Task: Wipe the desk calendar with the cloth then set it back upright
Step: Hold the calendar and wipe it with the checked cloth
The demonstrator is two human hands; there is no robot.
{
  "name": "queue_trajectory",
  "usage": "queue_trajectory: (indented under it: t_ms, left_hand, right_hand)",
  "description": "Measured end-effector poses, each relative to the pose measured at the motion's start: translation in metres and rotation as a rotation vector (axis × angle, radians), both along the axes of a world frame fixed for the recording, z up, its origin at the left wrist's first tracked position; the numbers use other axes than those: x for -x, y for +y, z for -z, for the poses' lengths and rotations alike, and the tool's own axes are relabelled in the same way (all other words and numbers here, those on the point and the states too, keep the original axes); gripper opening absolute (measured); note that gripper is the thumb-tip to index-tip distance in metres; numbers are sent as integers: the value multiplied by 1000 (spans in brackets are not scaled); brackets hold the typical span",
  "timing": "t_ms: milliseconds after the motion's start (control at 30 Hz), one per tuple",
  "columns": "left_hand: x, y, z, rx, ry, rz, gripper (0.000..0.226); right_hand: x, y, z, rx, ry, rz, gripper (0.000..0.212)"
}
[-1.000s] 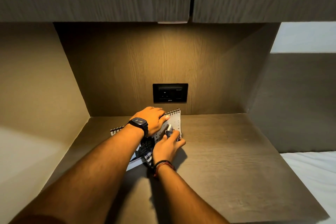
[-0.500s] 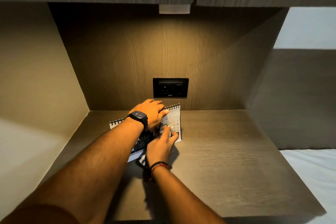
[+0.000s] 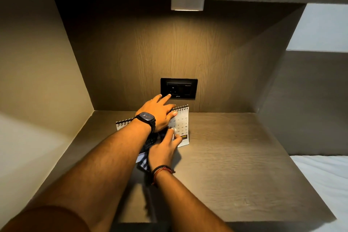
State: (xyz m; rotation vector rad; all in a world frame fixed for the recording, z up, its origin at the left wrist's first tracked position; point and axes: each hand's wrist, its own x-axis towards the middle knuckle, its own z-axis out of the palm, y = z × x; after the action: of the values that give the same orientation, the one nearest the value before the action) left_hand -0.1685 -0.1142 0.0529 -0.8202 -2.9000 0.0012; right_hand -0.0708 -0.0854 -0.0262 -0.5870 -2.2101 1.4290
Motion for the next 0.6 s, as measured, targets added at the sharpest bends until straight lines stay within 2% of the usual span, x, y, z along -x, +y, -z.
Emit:
queue_trajectory:
  t_ms: [133, 300, 400, 500, 600]
  left_hand:
    - [-2, 0, 3, 1, 46, 25, 56]
    - [0, -1, 4, -1, 55, 30, 60]
    - [-3, -1, 5, -8, 75, 28, 60]
    - [-4, -1, 4, -1, 90, 26, 59]
    - [-4, -1, 2, -4, 92, 29, 58]
  right_hand:
    - [2, 16, -1, 152, -25, 107, 33]
    - [1, 15, -4, 125, -78, 9, 40]
    - [-1, 14, -2, 213, -138, 44, 39]
    - [9, 14, -15, 331, -83, 110, 38]
    - [10, 5, -17, 356, -69, 95, 36]
